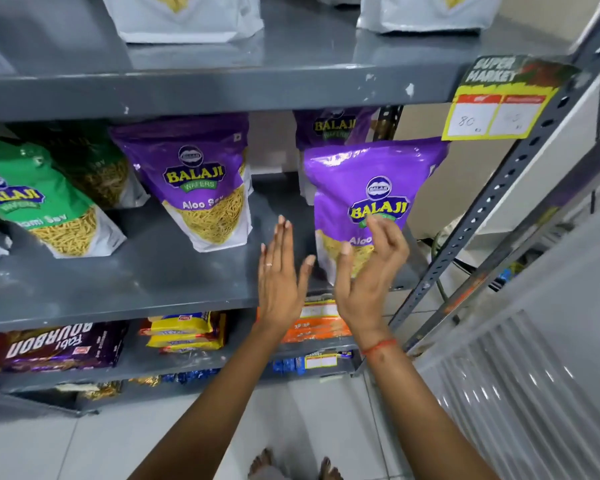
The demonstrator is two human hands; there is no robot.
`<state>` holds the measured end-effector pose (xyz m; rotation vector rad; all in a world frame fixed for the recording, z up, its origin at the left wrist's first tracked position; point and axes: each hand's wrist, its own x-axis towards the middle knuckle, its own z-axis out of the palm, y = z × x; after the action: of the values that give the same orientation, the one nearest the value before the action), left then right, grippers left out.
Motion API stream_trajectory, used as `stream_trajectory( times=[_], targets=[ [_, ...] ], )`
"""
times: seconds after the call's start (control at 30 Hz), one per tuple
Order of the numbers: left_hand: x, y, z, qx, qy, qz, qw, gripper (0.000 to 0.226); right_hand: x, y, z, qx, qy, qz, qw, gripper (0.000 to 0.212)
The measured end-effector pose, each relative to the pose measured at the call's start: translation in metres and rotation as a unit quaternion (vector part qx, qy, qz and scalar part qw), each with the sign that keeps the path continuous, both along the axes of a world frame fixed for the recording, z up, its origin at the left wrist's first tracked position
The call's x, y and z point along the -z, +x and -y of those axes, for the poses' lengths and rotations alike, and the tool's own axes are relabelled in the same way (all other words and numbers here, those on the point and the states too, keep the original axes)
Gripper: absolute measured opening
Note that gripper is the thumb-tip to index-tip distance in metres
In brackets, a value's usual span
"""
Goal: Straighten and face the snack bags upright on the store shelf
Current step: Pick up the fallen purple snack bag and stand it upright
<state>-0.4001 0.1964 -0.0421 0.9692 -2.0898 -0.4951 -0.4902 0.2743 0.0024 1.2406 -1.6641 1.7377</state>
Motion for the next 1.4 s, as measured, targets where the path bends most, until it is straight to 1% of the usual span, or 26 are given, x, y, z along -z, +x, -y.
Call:
stream_trajectory(
  times=[0.07,0.13,0.23,0.3,0.33,0.4,0.47,0.5,0.53,0.57,0.6,0.67,0.73,0.8,0.87,0.93,1.07,1.1,1.17,1.2,1.23,1.3,1.33,1.4],
  targets=[
    [-0.014,0.017,0.013,-0.038,-0.042,-0.042,0.998,0.065,-0.018,0.028,0.027,-0.043,-0.019,-0.019,0.999,0.038],
    [-0.023,0.037,0.036,-0.088,-0.055,-0.079,0.991,0.068,-0.027,0.052,0.058,-0.071,-0.007,-0.019,0.997,0.037],
    [-0.024,0.073,0.075,-0.159,-0.024,-0.095,0.982,0.074,-0.015,0.072,0.105,-0.093,0.081,0.009,0.992,0.04],
    [-0.017,0.101,0.106,-0.177,0.019,-0.082,0.98,0.082,0.0,0.08,0.136,-0.11,0.156,0.064,0.98,0.051],
    [-0.013,0.111,0.119,-0.16,0.053,-0.079,0.983,0.088,0.009,0.08,0.148,-0.115,0.196,0.101,0.968,0.061],
    [-0.006,0.128,0.147,-0.07,0.161,-0.096,0.98,0.1,0.023,0.078,0.172,-0.131,0.268,0.174,0.938,0.081],
    [-0.006,0.139,0.172,0.011,0.274,-0.102,0.956,0.106,0.031,0.075,0.188,-0.198,0.306,0.263,0.893,0.09],
    [-0.006,0.141,0.181,0.034,0.315,-0.09,0.944,0.104,0.033,0.072,0.193,-0.241,0.322,0.299,0.865,0.09],
    [-0.007,0.143,0.189,0.05,0.341,-0.08,0.935,0.095,0.035,0.071,0.197,-0.271,0.34,0.315,0.843,0.087],
    [-0.006,0.145,0.195,0.067,0.357,-0.076,0.929,0.084,0.036,0.07,0.199,-0.28,0.358,0.311,0.834,0.084],
    [-0.004,0.146,0.2,0.083,0.37,-0.077,0.922,0.077,0.039,0.07,0.198,-0.28,0.366,0.307,0.833,0.082],
    [-0.002,0.151,0.201,0.104,0.387,-0.077,0.913,0.073,0.041,0.076,0.189,-0.264,0.353,0.311,0.842,0.081],
    [-0.001,0.158,0.19,0.114,0.393,-0.08,0.909,0.073,0.045,0.085,0.174,-0.25,0.338,0.311,0.852,0.08],
    [0.002,0.168,0.17,0.121,0.398,-0.079,0.906,0.078,0.05,0.09,0.155,-0.249,0.341,0.301,0.855,0.08],
    [0.005,0.175,0.148,0.118,0.392,-0.061,0.91,0.078,0.054,0.093,0.134,-0.251,0.358,0.29,0.851,0.081],
    [0.008,0.182,0.128,0.102,0.377,-0.046,0.919,0.074,0.055,0.096,0.115,-0.25,0.375,0.28,0.848,0.081],
    [0.008,0.188,0.104,0.099,0.356,-0.029,0.929,0.07,0.056,0.102,0.092,-0.255,0.38,0.287,0.841,0.08],
    [0.007,0.189,0.102,0.099,0.356,-0.027,0.929,0.07,0.053,0.103,0.088,-0.265,0.377,0.294,0.837,0.075],
    [0.004,0.191,0.102,0.1,0.366,-0.031,0.925,0.069,0.044,0.105,0.083,-0.298,0.344,0.326,0.828,0.055],
    [0.002,0.192,0.102,0.102,0.373,-0.036,0.921,0.07,0.039,0.105,0.082,-0.31,0.306,0.337,0.835,0.044],
    [0.0,0.192,0.102,0.104,0.378,-0.039,0.919,0.074,0.034,0.105,0.082,-0.304,0.259,0.342,0.85,0.035],
    [-0.003,0.19,0.102,0.112,0.376,-0.032,0.919,0.088,0.021,0.103,0.087,-0.252,0.19,0.329,0.89,0.028],
    [-0.004,0.189,0.102,0.114,0.374,-0.03,0.92,0.093,0.014,0.101,0.091,-0.228,0.173,0.316,0.904,0.026],
    [-0.003,0.187,0.103,0.111,0.371,-0.033,0.921,0.094,0.003,0.097,0.098,-0.21,0.165,0.299,0.916,0.021]
  ],
)
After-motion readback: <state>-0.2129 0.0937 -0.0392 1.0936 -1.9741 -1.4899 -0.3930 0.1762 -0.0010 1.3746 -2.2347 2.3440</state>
